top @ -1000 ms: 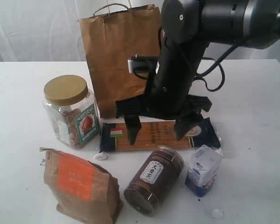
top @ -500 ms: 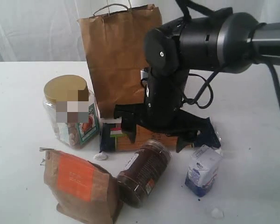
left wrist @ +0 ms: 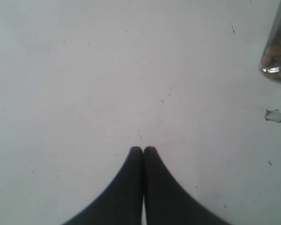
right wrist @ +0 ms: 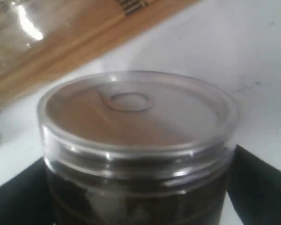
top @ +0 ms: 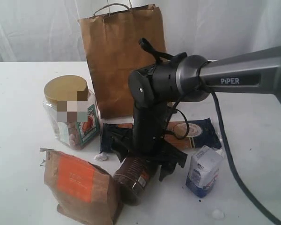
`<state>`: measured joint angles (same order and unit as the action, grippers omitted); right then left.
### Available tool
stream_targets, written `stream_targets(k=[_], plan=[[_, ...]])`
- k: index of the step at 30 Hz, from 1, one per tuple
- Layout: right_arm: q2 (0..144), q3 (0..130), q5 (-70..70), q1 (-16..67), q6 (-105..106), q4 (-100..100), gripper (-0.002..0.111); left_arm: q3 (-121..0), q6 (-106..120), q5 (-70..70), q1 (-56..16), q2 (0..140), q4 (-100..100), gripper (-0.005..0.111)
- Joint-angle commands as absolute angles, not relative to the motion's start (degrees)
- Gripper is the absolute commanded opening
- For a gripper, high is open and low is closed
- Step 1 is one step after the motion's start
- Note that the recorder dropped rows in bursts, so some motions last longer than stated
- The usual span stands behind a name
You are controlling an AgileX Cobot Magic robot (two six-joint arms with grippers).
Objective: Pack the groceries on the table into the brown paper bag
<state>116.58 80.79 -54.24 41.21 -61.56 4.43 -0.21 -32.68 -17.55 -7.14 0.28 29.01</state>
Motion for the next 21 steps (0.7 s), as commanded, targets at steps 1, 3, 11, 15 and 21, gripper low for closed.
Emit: stream_targets(k=[1,3,11,15,21], plan=[[116.58,80.53,-54.59,41.32,-59.98,4.75,0.067,0.0,-32.89,-17.59,-7.52,0.0,29.44,0.0],[116.58,80.53,-54.59,41.32,-56.46,5.51,0.048,0.0,-32.89,-17.59,-7.52,0.0,29.44,0.0],[114.33,80.53,-48.9,41.32,-41.97,6.44,0.021,0.0,-32.89,-17.59,-7.52,0.0,29.44,0.0],[110.13,80.53,-47.68,41.32,-30.08,6.44,0.018,0.0,-32.89,-17.59,-7.52,0.0,29.44,0.0],[103.3,80.53,-47.32,41.32,-19.08,6.34,0.009,0.0,-32.89,-17.59,-7.52,0.0,29.44,0.0]])
